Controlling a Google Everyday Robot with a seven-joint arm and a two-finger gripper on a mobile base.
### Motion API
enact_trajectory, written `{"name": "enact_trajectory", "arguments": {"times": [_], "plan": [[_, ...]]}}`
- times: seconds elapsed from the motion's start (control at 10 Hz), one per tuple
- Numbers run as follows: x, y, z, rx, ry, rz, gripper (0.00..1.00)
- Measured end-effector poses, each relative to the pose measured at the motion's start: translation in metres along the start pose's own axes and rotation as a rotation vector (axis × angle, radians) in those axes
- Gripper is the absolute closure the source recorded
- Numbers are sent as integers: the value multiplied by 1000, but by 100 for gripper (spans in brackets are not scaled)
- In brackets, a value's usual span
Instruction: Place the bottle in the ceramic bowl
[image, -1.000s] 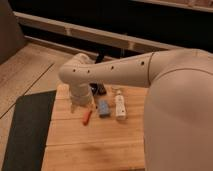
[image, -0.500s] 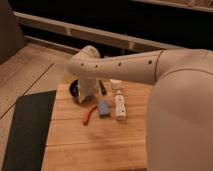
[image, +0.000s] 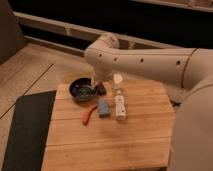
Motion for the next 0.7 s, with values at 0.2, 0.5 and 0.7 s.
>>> {"name": "enact_trajectory", "arguments": {"times": [0.2, 0.5, 0.7], "plan": [[0, -36, -7, -9, -24, 49, 35], [0, -49, -9, -16, -30, 71, 35], [1, -49, -9, -12, -30, 65, 35]]}}
